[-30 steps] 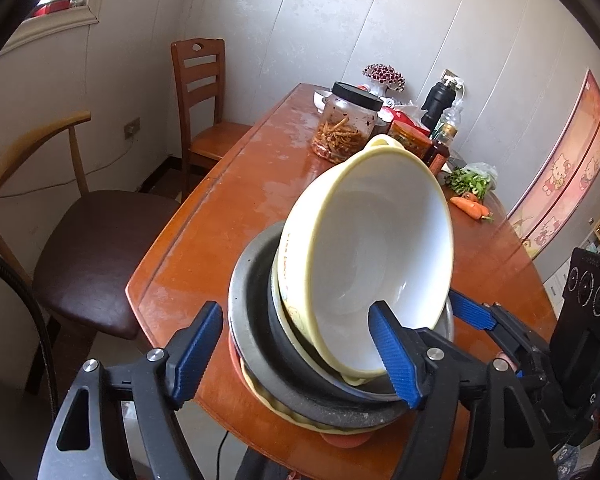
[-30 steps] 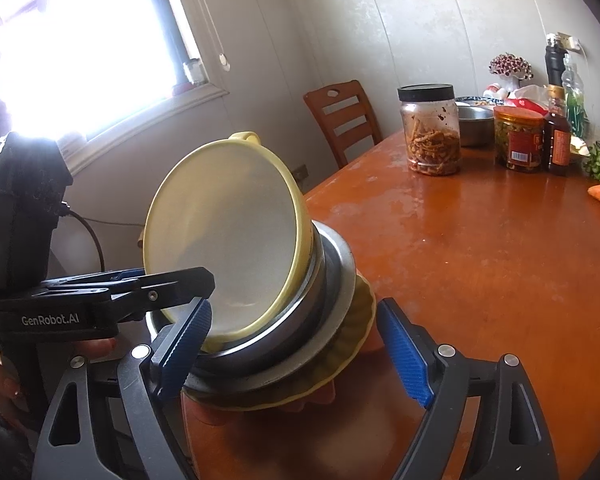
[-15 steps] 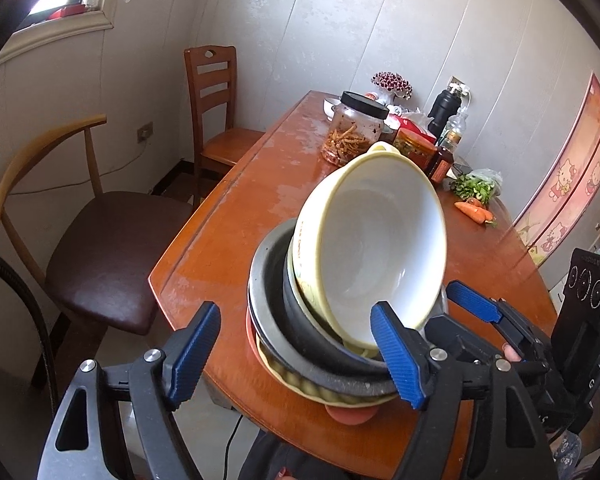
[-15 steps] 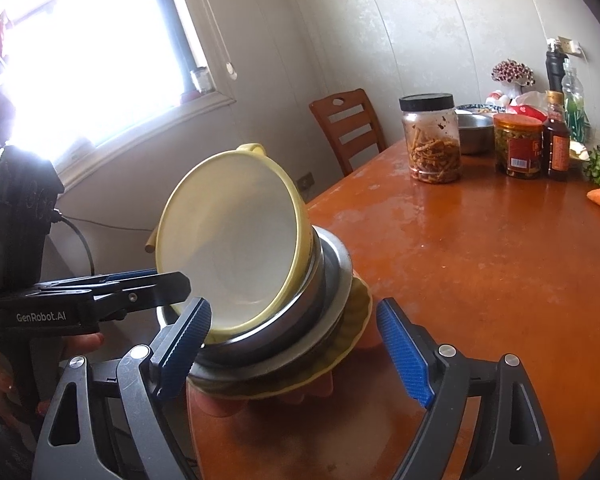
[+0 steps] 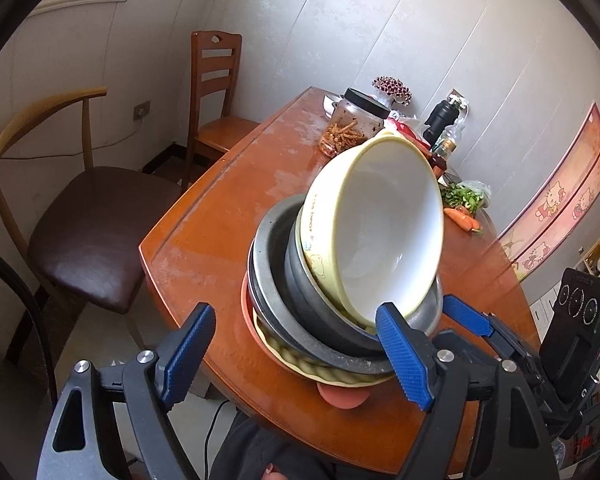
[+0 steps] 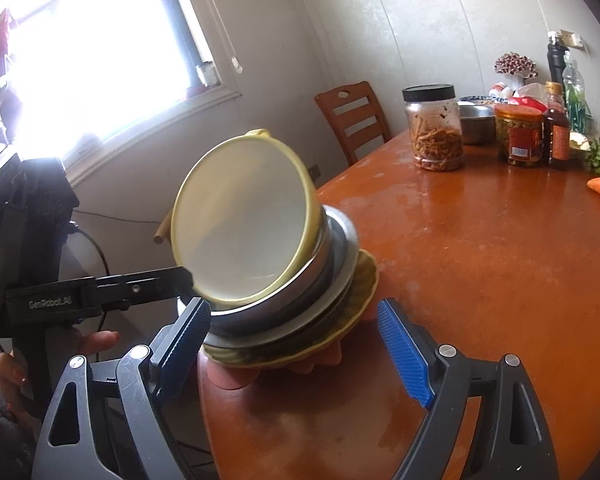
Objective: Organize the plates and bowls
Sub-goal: 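Lower the nested bowl stack onto the grey pan with both tools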
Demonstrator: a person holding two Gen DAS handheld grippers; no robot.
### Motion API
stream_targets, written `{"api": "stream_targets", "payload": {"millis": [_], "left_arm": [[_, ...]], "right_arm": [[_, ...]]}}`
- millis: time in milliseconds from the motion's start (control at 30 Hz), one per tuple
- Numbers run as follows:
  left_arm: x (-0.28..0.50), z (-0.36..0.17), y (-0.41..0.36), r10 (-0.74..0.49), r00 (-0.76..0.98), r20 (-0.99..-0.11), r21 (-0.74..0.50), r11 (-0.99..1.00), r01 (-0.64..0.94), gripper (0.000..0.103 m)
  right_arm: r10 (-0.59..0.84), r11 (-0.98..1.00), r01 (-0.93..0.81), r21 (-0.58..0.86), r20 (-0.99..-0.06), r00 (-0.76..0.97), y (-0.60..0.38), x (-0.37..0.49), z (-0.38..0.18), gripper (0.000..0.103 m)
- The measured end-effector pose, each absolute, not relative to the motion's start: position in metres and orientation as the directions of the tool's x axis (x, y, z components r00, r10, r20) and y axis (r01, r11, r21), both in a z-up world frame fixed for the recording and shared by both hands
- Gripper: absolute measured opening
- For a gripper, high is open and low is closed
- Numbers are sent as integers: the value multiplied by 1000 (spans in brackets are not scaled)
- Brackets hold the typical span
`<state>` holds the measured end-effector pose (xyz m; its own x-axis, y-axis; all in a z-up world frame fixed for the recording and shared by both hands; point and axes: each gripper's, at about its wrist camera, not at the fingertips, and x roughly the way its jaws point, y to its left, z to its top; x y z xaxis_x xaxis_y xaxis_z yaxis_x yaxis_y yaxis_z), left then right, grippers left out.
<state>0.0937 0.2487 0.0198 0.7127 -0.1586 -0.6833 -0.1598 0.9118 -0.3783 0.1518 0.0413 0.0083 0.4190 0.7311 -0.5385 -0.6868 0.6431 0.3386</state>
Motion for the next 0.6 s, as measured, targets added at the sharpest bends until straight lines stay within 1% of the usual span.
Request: {"api": "stream_targets", "payload": {"millis": [333,600], "left_arm": [[113,9,246,-231,677,-699,-422,897,-130,83],[130,4,243,-243,646,-723,-414,902,-125,83]], "right_arm": [[741,620,-693,369,-565,362,52,143,0,86],[708,643,-689,336,-604,366,61,141,-7,87]]}}
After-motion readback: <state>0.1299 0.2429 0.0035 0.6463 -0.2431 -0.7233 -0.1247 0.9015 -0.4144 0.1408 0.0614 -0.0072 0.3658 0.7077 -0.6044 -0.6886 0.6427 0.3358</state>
